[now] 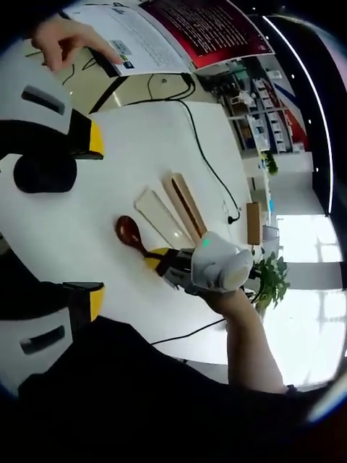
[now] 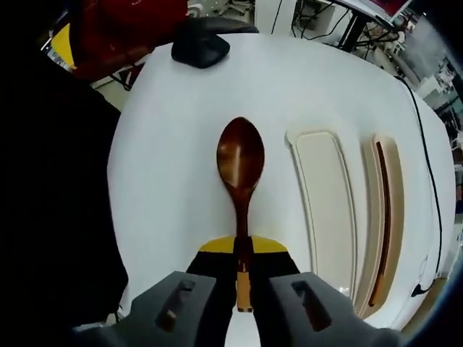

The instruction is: Arrange the utensils inside the cutlery case until each visible utensil rests in its matching compartment.

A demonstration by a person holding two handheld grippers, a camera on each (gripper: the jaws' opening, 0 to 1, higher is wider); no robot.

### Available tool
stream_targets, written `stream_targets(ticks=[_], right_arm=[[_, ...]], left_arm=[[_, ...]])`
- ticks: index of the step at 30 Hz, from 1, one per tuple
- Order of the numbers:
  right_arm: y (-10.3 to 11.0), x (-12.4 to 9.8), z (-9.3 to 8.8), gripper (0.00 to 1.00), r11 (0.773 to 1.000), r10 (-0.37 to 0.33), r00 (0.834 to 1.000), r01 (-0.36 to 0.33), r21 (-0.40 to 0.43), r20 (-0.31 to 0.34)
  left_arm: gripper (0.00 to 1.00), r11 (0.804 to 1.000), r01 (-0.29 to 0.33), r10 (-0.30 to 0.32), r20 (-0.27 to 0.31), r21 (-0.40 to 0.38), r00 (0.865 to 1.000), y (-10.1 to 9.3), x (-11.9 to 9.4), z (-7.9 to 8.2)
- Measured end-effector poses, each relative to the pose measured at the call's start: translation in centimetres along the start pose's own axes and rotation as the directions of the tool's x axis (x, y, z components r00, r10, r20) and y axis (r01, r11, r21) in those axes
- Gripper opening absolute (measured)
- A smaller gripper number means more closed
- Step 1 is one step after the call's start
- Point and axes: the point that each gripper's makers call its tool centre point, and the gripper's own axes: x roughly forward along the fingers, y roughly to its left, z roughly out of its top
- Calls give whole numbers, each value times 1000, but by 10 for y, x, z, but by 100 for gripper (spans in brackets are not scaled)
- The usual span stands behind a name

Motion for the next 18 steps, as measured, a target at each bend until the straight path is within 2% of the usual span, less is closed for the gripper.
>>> stream_targets(ticks=[18], right_arm=[[1,0,-1,1,1000,-11,1000,11,-4,-24]], left_arm=[[70,1000,-1,1,1,25,1000,4,-4,0]])
